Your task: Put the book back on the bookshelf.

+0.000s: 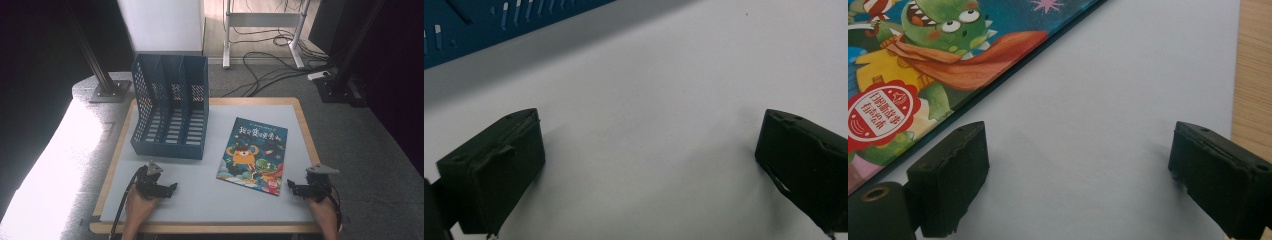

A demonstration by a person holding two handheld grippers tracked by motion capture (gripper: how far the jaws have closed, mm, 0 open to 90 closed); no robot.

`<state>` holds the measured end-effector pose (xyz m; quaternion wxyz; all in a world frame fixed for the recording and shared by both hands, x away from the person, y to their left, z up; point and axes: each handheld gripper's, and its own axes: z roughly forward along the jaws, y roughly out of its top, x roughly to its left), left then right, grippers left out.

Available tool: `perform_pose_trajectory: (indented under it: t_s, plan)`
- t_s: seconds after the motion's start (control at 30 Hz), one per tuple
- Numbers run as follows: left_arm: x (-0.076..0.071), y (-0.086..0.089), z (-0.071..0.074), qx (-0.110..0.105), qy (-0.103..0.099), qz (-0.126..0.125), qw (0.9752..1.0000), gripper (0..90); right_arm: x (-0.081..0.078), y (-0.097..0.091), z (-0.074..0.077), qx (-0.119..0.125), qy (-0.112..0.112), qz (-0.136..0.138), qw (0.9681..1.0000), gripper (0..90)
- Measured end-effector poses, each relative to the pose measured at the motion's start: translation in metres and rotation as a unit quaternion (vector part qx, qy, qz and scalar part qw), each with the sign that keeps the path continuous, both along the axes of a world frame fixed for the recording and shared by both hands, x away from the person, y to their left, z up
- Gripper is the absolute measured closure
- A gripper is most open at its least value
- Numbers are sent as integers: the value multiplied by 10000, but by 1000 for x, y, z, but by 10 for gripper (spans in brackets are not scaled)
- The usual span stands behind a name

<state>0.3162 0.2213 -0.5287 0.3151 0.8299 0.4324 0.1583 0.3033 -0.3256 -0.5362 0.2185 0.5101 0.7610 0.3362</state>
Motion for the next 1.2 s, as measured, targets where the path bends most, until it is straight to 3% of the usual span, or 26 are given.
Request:
perform_pose_trajectory:
  t_s: [0.83,0.9,1.03,1.2]
  plan:
    - [1,-1,1,30,29,-18,10000,0,0,0,0,19,15,-3,10000,86]
    - [0,-2,2,11,54,-69,10000,0,0,0,0,16,12,1,10000,87]
    - [-2,-19,13,-32,17,-418,9991,0,0,0,1,15,-3,9,10000,97]
    - [-2,-34,26,-236,27,-738,9970,0,-2,0,3,2,-87,-10,10000,74]
